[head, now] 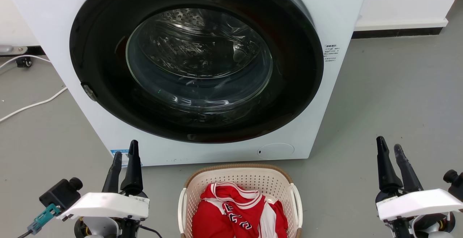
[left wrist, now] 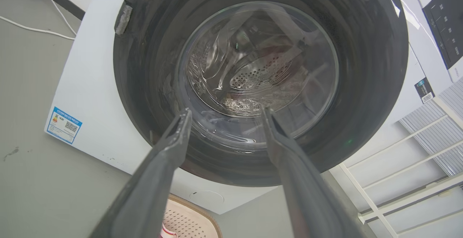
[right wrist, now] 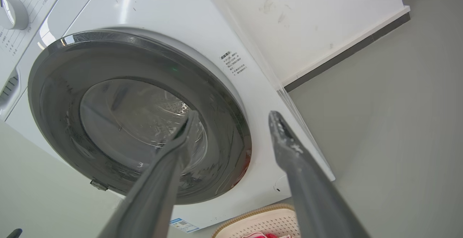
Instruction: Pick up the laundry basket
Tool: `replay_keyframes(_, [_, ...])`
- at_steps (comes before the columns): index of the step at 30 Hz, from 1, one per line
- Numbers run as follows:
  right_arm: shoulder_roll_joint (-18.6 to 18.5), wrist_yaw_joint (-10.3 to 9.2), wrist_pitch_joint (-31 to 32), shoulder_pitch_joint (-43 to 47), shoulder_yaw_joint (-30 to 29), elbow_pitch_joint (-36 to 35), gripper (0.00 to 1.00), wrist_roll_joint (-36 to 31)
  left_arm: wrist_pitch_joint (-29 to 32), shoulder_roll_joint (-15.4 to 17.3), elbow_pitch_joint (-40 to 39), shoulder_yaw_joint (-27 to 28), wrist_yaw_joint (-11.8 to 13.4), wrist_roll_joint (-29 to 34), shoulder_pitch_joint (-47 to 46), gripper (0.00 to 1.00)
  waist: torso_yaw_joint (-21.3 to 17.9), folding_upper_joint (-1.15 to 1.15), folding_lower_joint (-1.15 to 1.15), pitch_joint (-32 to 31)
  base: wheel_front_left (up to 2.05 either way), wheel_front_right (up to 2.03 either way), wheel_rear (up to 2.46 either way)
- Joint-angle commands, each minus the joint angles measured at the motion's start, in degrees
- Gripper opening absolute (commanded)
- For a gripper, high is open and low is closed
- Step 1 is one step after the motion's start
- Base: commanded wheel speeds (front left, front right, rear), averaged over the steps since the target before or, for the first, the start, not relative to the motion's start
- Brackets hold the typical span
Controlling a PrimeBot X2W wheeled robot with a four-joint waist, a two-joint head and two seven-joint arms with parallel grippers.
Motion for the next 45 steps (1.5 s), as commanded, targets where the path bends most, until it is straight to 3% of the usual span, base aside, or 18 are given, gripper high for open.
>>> replay_keyframes(1, [-0.2, 0.00, -0.6, 0.0, 0.2, -1.1, 1.00, -2.3, -0.6, 0.2, -1.1, -0.2, 0.2, 2.1, -0.1, 1.00, 0.0, 0.00, 0.00, 0.0, 0.00, 0.00, 0.00])
replay_keyframes(45, [-0.3, 0.00, -7.5, 3.0, 1.5, -4.0, 1.00, -31.2, -7.4, 0.3, -2.3, -2.5, 1.4, 29.9, 2.4, 1.00, 0.1, 0.00, 0.00, 0.4, 0.00, 0.00, 0.00])
